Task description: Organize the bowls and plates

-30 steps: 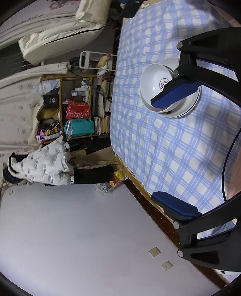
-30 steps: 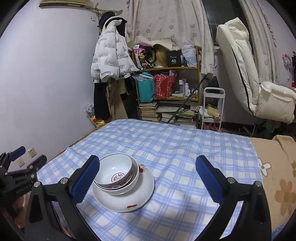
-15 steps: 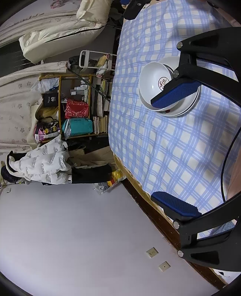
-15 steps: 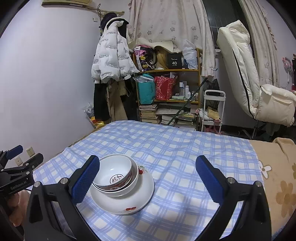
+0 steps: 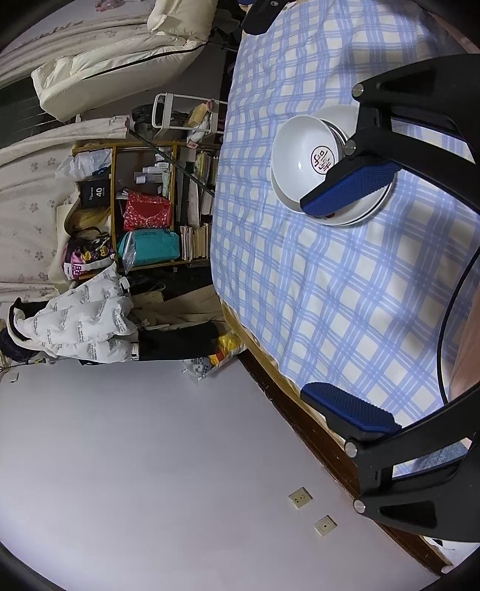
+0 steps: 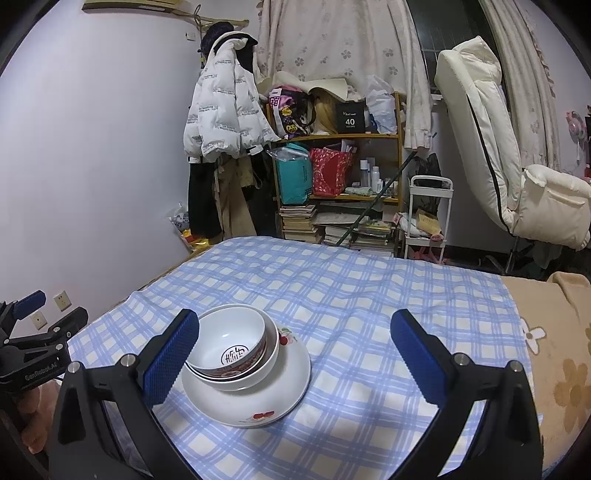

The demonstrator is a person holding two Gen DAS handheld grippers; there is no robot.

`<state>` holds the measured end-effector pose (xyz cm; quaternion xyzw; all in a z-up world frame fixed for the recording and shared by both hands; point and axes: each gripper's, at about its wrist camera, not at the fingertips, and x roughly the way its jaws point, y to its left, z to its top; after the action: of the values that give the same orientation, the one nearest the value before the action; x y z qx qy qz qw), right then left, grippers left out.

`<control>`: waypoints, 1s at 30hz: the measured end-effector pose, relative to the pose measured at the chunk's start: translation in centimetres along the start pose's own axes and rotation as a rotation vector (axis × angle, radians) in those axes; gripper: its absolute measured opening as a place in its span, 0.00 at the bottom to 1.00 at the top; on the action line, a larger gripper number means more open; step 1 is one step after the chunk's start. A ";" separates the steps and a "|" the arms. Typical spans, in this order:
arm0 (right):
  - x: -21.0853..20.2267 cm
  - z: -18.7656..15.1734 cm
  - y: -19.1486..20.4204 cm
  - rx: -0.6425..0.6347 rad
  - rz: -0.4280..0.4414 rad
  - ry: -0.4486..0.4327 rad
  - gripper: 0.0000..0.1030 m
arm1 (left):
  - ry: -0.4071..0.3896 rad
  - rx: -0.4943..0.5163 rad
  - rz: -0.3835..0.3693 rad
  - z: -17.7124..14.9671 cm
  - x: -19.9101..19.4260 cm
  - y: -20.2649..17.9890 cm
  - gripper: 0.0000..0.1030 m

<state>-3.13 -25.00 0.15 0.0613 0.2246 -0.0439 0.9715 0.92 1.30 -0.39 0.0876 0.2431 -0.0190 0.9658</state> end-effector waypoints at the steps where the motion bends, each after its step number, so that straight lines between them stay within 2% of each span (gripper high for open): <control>1: 0.1 0.0 -0.1 0.000 0.001 0.002 1.00 | 0.000 0.000 -0.001 0.0 0.0 0.0 0.88; 30: 0.6 -0.4 -0.5 -0.013 0.004 0.001 1.00 | -0.020 0.010 -0.012 0.0 -0.1 -0.1 0.88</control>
<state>-2.84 -25.48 -0.46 0.0553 0.2251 -0.0406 0.9719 0.76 1.18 -0.39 0.0909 0.2339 -0.0270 0.9676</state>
